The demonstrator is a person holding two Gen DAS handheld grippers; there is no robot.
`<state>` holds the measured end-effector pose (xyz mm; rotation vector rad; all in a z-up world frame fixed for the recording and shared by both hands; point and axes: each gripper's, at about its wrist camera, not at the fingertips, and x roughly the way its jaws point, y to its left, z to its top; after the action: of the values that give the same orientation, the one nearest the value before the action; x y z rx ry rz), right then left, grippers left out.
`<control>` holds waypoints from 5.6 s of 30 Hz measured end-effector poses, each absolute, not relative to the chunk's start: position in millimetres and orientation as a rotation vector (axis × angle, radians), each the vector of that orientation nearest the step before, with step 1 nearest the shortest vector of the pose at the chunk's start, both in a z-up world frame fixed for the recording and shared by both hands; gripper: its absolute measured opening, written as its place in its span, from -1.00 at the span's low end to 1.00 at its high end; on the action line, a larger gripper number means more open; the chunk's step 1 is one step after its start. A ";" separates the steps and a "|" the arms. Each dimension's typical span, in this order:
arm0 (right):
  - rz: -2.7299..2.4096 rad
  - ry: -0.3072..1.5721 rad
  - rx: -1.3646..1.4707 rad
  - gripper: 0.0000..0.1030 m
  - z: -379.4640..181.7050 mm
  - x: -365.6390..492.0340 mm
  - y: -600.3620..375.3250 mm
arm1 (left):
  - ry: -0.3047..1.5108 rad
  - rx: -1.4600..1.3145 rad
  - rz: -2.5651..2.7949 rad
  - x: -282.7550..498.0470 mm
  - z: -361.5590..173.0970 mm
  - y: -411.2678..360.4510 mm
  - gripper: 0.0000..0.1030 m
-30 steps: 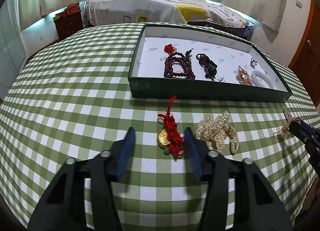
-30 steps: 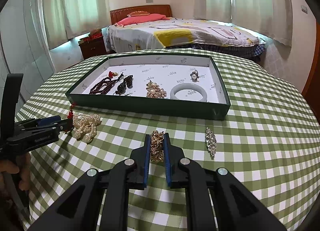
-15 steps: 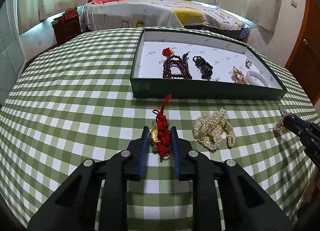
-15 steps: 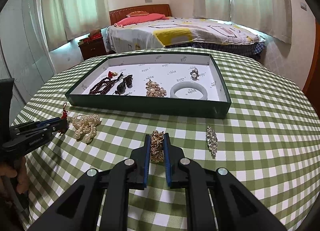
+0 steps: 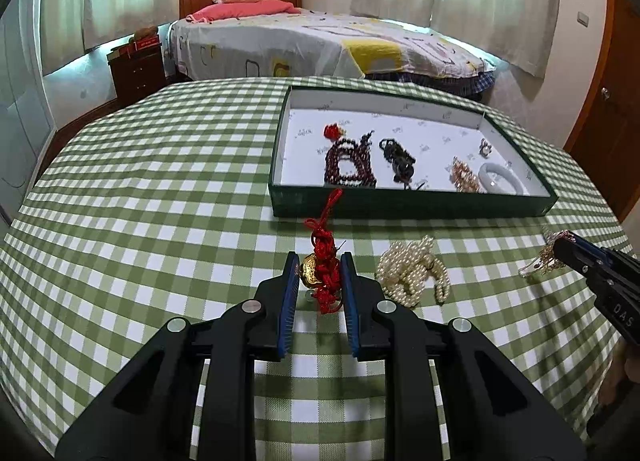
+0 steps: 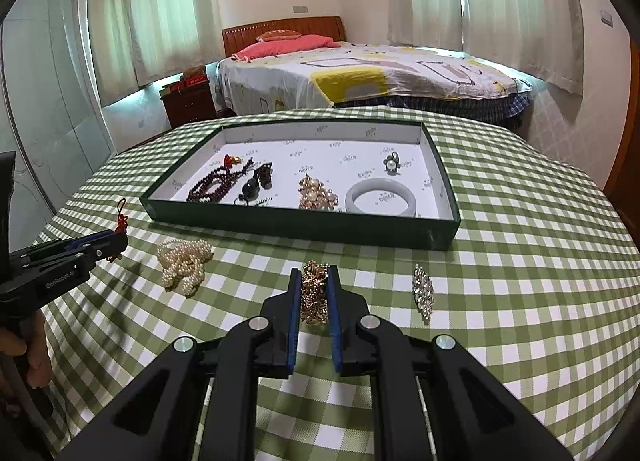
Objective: Organize jewelry
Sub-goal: 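Carry the gold brooch and red tassel into the box and open both tools, then grasp the silver rhinestone brooch with the right tool while the left tool grasps the pearl strand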
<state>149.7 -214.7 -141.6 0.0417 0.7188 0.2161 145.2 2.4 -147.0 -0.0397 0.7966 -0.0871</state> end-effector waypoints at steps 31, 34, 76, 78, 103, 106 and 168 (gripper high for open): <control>0.242 0.477 0.033 -0.75 -47.3 247.0 -215.2 | 0.573 -0.048 -0.191 256.9 -55.2 -50.5 -0.60; 0.241 0.472 0.024 -0.75 -48.8 262.9 -216.7 | 0.569 -0.037 -0.193 279.3 -57.6 -60.4 -0.60; 0.204 0.855 0.049 -0.55 -159.5 351.9 -227.1 | 0.930 0.011 -0.159 380.7 -168.1 -84.9 -0.59; 0.206 0.855 0.048 -0.55 -159.6 351.7 -227.1 | 0.931 0.008 -0.159 381.1 -168.3 -84.8 -0.59; 0.207 0.837 0.048 -0.21 -154.5 348.1 -227.1 | 0.904 0.017 -0.158 377.8 -162.7 -87.4 -0.11; 0.207 0.825 0.046 -0.16 -151.5 346.0 -226.6 | 0.899 0.018 -0.158 375.4 -161.3 -85.7 -0.04; 0.057 0.730 0.045 0.31 -151.4 173.9 -261.9 | 0.699 -0.022 -0.055 161.4 -141.9 -25.1 0.52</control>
<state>173.9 -261.9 -151.4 0.0452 0.7297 0.0570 161.4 -25.1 -141.9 -0.0225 0.6990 -0.0546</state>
